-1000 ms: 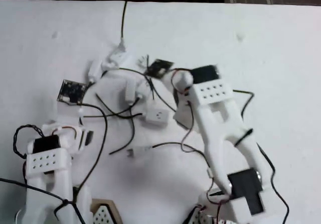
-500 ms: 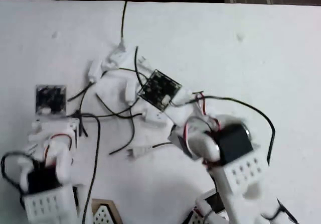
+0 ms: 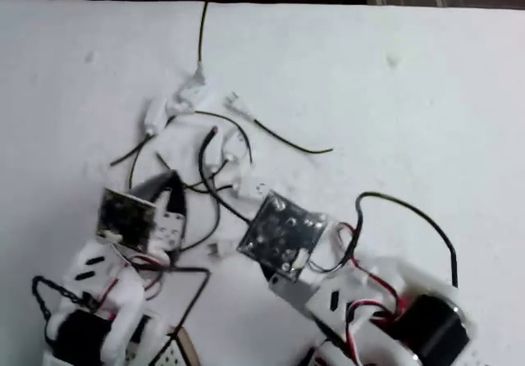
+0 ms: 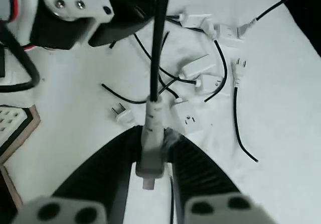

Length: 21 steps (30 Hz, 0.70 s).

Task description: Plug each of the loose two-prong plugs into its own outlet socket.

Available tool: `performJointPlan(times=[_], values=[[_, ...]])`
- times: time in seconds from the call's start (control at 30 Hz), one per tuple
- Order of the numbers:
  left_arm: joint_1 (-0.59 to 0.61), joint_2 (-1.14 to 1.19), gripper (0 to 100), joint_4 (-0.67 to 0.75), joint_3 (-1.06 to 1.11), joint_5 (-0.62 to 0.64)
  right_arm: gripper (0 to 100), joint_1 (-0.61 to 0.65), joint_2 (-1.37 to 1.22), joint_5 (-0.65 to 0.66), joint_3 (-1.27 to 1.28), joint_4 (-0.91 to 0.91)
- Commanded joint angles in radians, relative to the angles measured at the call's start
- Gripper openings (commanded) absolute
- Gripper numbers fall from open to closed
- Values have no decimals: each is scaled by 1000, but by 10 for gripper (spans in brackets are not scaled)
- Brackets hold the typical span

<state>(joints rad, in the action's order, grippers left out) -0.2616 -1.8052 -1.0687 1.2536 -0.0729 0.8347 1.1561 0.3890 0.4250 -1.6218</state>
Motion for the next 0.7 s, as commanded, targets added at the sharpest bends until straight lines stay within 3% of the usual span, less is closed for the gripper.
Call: performJointPlan(times=[0.0, 0.37, 0.67], values=[[-150, -8, 23, -6, -40, 8, 18, 48, 12, 0, 44, 25], [-404, -8, 23, -117, -157, 5, 18, 113, 10, 3, 255, 217], [-410, -8, 23, -160, -146, -155, 18, 131, -61, 43, 264, 222]])
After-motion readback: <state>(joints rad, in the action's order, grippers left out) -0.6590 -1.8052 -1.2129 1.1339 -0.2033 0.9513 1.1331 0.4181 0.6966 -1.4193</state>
